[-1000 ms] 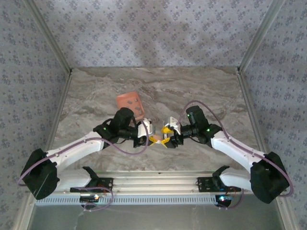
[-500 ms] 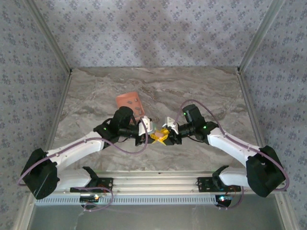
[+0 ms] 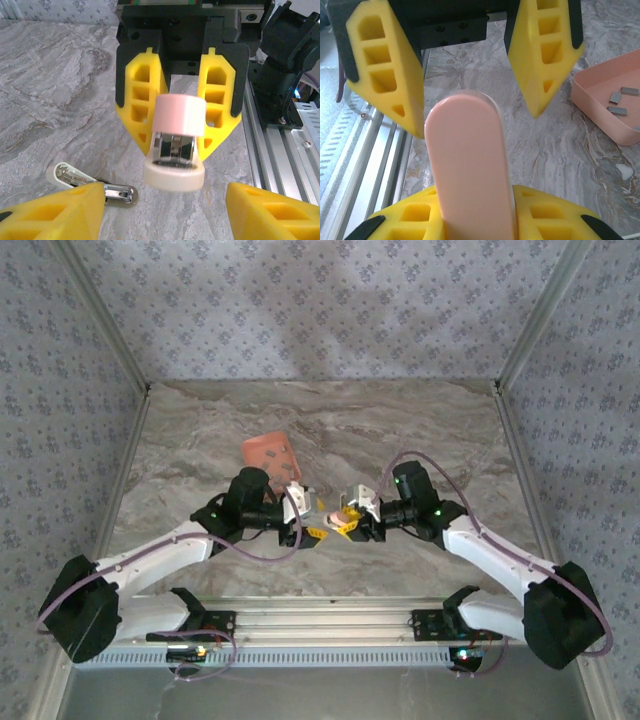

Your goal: Load the staples into the stapler

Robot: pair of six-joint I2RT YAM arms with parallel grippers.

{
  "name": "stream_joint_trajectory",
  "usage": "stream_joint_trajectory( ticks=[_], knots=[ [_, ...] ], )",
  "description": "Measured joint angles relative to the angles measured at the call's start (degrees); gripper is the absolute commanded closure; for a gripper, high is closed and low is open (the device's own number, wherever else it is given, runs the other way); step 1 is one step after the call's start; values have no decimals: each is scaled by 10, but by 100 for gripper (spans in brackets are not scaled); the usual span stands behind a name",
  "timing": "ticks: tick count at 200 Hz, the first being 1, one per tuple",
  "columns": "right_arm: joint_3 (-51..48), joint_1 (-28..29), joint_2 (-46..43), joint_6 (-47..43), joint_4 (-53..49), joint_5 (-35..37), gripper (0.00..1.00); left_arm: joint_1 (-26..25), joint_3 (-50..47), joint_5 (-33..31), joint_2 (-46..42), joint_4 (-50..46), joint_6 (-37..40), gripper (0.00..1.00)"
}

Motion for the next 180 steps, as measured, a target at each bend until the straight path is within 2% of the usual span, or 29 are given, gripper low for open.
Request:
stream_joint_trajectory(
  ticks=[85, 180],
  knots=[
    [-14, -3, -19, -9, 17, 4, 94, 3, -3, 29, 20, 3, 0, 38],
    [-13, 3, -6, -21, 13, -1, 93, 3, -2, 65, 32, 73, -24, 52]
  ],
)
